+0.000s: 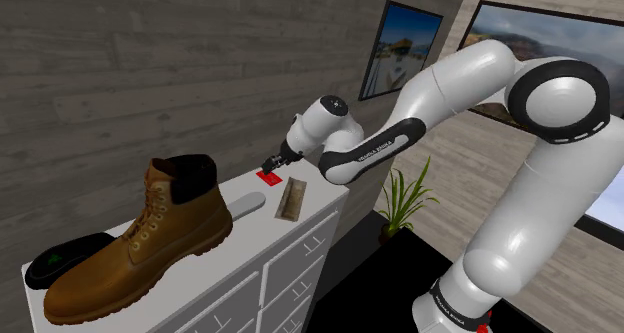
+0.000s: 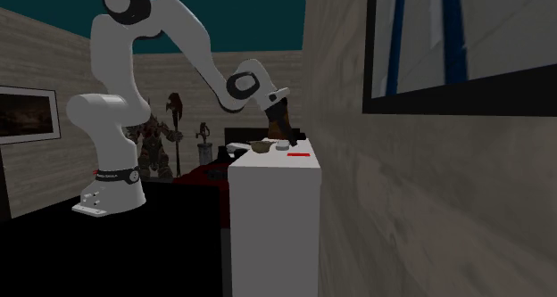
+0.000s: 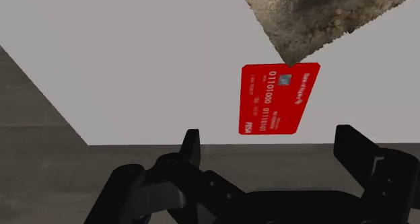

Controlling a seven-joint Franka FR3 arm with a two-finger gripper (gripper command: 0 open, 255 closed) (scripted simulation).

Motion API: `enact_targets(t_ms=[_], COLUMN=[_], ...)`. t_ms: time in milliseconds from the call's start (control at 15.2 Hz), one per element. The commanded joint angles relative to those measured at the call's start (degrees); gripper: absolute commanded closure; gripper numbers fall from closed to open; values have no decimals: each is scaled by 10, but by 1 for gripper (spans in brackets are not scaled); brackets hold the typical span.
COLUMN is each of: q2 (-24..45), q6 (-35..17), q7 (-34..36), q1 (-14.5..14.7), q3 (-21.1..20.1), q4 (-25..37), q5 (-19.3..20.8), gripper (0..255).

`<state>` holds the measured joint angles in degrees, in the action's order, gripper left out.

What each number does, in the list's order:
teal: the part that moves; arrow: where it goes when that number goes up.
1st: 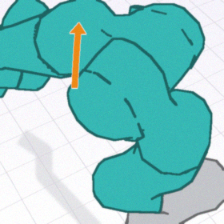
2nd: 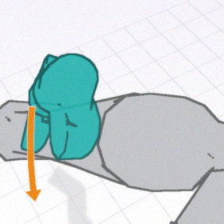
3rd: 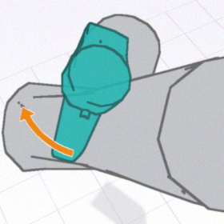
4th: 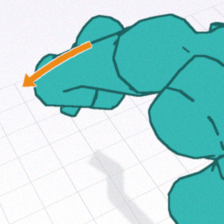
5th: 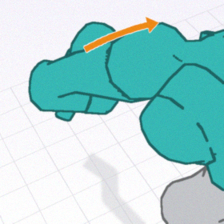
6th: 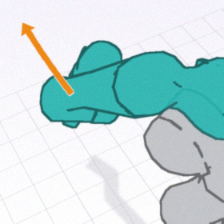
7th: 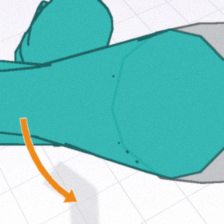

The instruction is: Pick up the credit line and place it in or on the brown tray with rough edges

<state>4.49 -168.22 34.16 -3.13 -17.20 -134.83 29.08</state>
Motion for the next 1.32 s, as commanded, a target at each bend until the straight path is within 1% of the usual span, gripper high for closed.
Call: enact_targets(t_ms=[0, 528, 1056, 1122, 1254], q2=[43, 117, 117, 117, 116], q6=[-17, -37, -37, -37, -37], q7=[75, 144, 143, 143, 142], q1=[17, 57, 58, 58, 57], q3=[19, 71, 71, 71, 70], q4=[44, 98, 98, 98, 98], q5=[85, 167, 166, 166, 165], gripper=[0, 0, 0, 255, 255])
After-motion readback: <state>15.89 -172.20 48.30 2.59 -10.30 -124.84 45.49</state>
